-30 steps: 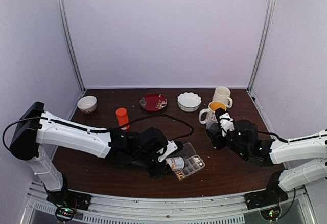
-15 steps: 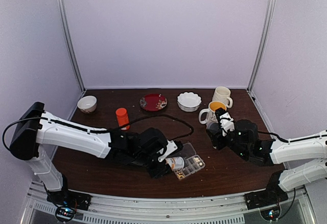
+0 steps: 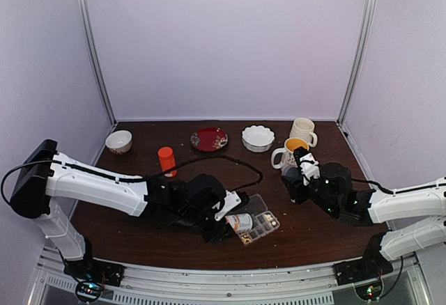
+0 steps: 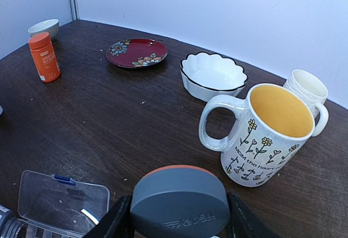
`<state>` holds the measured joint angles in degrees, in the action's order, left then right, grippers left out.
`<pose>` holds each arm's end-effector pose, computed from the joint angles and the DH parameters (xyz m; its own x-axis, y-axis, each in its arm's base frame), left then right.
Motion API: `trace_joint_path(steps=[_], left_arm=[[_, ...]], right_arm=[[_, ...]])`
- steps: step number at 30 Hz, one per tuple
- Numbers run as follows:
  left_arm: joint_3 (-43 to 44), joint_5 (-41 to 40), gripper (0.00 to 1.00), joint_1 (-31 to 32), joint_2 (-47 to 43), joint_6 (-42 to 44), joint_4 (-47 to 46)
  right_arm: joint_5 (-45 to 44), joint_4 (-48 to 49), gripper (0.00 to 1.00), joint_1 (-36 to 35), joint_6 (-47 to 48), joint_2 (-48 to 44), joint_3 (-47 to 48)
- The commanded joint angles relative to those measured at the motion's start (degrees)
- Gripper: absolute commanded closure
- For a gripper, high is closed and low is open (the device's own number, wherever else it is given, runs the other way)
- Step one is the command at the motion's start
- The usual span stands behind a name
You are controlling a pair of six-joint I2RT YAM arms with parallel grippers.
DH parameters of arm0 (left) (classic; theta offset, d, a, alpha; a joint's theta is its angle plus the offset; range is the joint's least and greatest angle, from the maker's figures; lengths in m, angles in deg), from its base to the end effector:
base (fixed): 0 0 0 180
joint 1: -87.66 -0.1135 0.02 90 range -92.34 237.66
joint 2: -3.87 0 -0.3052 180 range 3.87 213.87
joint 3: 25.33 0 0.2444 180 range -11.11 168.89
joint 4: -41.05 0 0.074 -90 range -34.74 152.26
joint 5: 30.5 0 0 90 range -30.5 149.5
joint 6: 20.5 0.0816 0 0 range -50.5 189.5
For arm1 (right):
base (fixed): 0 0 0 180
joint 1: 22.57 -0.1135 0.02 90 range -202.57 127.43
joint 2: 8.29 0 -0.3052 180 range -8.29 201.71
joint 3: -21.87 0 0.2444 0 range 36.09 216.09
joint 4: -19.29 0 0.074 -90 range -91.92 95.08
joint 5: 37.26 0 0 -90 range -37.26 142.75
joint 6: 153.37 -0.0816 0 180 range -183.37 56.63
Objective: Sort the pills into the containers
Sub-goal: Pour the pill into the compartment of the pill container.
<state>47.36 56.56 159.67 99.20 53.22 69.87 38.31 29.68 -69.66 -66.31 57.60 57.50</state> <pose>0.1185 -0.3514 0.2017 -0.4954 0.6191 -0.6093 0.8346 0.5338 -0.1362 0.1853 0.1695 0.2169 -0.2593 -0.2060 -0.9436 -0.5372 0.8427 -0.0364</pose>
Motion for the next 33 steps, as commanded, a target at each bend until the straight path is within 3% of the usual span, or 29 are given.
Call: trace_joint_path(steps=[1, 33], left_arm=[[1.18, 0.70, 1.00, 0.47, -2.13, 0.10, -0.92], [3.20, -0.08, 1.00, 3.51, 0.16, -2.62, 1.16]], right_arm=[[-0.59, -0.30, 1.00, 0.42, -0.05, -0.94, 1.09], [-0.42, -0.51, 1.00, 0.51, 0.03, -0.89, 1.22]])
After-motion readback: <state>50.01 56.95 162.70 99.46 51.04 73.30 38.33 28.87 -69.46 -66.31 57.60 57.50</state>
